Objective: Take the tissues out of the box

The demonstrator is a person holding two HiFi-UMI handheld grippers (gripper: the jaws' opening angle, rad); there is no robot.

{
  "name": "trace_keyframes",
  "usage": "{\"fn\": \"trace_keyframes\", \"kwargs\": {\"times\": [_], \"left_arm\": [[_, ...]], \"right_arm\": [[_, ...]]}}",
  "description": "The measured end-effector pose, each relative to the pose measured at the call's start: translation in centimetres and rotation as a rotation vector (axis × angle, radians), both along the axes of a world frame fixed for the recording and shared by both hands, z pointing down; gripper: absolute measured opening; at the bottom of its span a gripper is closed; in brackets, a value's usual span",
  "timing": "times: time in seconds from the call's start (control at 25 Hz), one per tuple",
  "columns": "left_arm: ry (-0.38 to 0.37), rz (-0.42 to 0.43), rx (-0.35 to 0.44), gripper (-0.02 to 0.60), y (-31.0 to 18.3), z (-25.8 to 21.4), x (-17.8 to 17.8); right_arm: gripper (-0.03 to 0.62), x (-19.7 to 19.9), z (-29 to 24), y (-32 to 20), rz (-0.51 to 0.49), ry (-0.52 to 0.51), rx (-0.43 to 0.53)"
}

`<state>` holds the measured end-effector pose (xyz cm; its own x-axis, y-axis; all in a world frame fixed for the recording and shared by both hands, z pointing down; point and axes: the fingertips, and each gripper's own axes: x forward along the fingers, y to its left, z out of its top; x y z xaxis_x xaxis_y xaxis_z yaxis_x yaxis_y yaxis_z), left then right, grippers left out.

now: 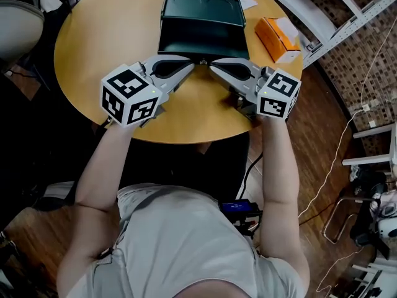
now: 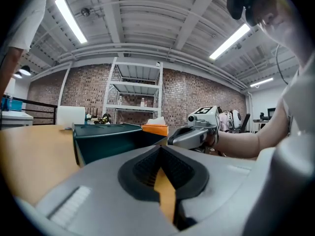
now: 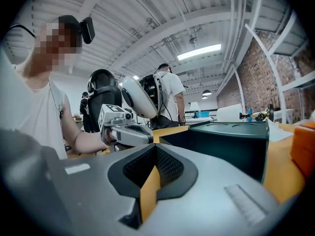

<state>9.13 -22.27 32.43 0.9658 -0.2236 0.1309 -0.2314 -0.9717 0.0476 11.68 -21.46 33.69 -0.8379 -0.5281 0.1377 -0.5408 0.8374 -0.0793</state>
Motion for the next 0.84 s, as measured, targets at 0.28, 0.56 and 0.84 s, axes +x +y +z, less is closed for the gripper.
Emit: {"fn": "trace_keyframes", "kwargs": {"times": [0.28,0.56,0.84], "left_arm": [[-0.001,0.0,-0.001,0.0,-0.26,-0.35,-0.2],[-0.003,-0.001,0.001,0.0,0.19,-0.85,-0.25],[0.001,-0.003,-0.003,0.0,-0.01,-0.02,0.13]], "right_arm": [[0.0,-0.24,-0.34,-0.27,-0.002,-0.001,0.0],[0.0,-0.31,-0.79,0.19,-0.001,-0.004,0.0],[0.0,0.07,0.0,0.0,-0.003,-0.001,-0.003]]}}
